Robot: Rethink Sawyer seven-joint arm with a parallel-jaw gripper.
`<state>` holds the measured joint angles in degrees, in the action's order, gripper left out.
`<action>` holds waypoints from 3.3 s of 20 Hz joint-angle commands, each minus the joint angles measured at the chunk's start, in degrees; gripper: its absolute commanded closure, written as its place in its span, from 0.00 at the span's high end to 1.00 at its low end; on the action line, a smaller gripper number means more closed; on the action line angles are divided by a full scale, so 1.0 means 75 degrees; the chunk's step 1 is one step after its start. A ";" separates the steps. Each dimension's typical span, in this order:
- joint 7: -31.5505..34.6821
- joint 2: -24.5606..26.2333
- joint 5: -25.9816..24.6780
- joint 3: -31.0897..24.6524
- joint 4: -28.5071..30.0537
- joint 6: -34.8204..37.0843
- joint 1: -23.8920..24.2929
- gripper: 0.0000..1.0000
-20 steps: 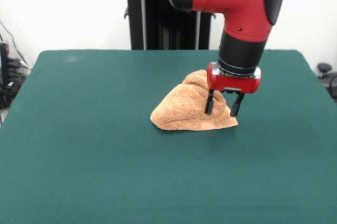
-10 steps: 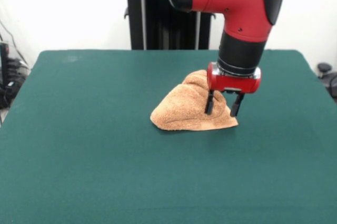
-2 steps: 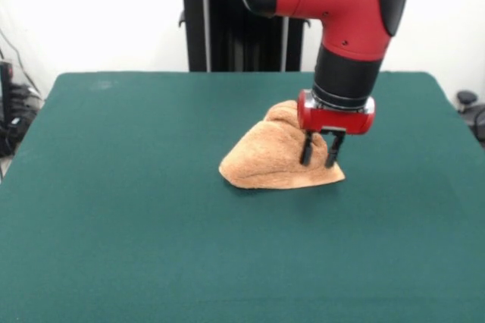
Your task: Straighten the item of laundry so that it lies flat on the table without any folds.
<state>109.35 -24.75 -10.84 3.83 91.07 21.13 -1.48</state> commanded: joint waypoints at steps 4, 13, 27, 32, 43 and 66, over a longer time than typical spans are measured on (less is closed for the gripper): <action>0.1134 0.0351 0.0108 -0.0258 0.0242 -0.0237 -0.0164 0.00; 0.1182 0.0499 0.0218 -0.0406 0.0208 -0.0285 -0.0110 0.00; -0.0094 -0.1544 0.0012 -0.0358 0.1076 0.1529 0.0719 0.00; -0.0340 -0.1594 -0.0191 -0.0514 0.0994 0.1670 0.1040 0.00; 0.0160 -0.1223 -0.0311 -0.0714 0.0983 0.1202 0.0980 0.00; 0.1047 -0.2228 0.0345 -0.0897 0.2482 0.0833 0.0085 0.00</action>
<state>109.35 -42.36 -10.83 3.40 101.93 27.59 1.69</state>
